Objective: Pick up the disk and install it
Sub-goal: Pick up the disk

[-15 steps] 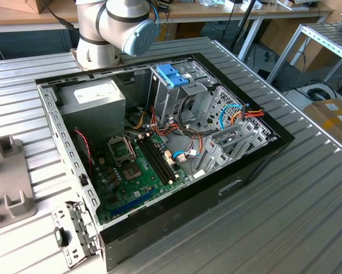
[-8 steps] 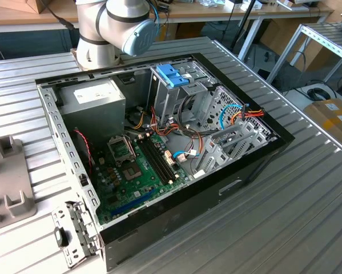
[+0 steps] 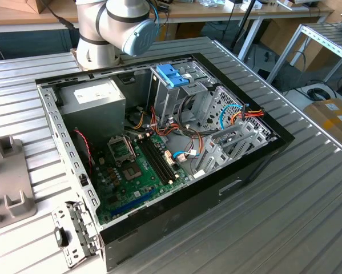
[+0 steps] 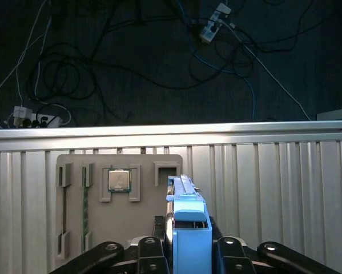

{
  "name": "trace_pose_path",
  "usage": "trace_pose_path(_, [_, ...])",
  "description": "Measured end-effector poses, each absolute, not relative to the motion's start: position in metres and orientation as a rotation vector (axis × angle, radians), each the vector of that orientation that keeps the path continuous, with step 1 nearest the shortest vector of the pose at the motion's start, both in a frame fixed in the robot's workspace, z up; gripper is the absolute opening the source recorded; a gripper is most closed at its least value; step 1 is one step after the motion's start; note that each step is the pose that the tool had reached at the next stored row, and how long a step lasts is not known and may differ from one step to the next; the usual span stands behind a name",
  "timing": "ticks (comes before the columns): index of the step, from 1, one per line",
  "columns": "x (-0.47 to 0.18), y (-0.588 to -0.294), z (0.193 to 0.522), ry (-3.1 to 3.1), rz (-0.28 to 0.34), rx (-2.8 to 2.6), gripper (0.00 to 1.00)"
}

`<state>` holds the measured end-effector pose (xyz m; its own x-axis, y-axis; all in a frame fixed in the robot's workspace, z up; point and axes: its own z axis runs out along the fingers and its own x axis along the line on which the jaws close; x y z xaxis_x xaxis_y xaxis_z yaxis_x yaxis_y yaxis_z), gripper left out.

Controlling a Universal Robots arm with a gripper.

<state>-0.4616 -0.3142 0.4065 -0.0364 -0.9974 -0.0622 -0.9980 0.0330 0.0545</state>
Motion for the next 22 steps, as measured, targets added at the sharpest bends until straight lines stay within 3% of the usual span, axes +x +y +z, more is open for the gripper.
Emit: trace_pose_path(22, [-0.4616,-0.3142,0.4142,2.253,0.130,-2.176,0.37])
